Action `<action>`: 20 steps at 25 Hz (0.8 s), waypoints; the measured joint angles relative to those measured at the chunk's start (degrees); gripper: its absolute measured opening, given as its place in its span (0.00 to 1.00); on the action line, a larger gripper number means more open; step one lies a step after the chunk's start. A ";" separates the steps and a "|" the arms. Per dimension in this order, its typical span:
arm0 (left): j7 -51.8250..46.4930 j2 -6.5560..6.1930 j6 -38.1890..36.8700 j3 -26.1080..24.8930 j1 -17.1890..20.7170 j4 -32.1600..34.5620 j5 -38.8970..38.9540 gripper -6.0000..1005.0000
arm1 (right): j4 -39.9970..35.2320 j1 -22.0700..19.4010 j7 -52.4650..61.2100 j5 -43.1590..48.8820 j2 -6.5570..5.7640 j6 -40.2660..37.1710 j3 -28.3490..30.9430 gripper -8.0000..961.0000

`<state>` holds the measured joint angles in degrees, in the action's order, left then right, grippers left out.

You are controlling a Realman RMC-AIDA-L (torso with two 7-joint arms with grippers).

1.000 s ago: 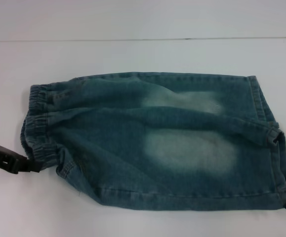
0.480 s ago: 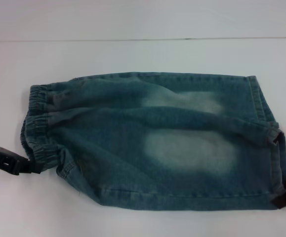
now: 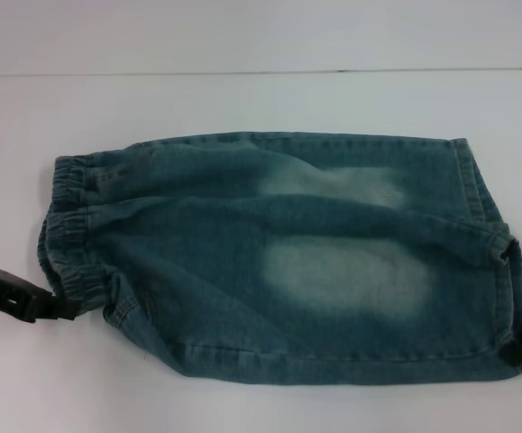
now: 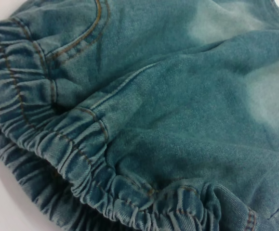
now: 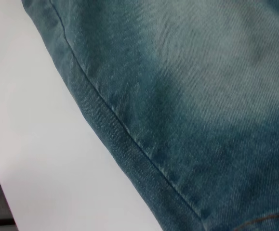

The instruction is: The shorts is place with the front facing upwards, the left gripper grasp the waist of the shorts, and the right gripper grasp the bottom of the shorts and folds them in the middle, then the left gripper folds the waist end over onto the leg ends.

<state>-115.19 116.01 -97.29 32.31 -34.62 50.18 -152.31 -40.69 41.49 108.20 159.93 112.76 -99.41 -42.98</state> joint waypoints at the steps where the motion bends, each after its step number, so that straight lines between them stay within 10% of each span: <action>1: 0.00 0.00 0.01 0.01 0.00 0.00 0.00 0.04 | 0.00 0.00 -0.04 0.00 0.00 0.01 0.00 0.16; 20: -3.45 -2.89 -8.99 -1.65 -2.22 1.22 -0.90 0.04 | 0.39 -0.89 -9.62 -1.64 -2.98 -8.55 9.81 0.03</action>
<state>-118.64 113.12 -106.28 30.65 -36.85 51.40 -153.22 -40.30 40.60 98.59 158.29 109.78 -107.95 -33.17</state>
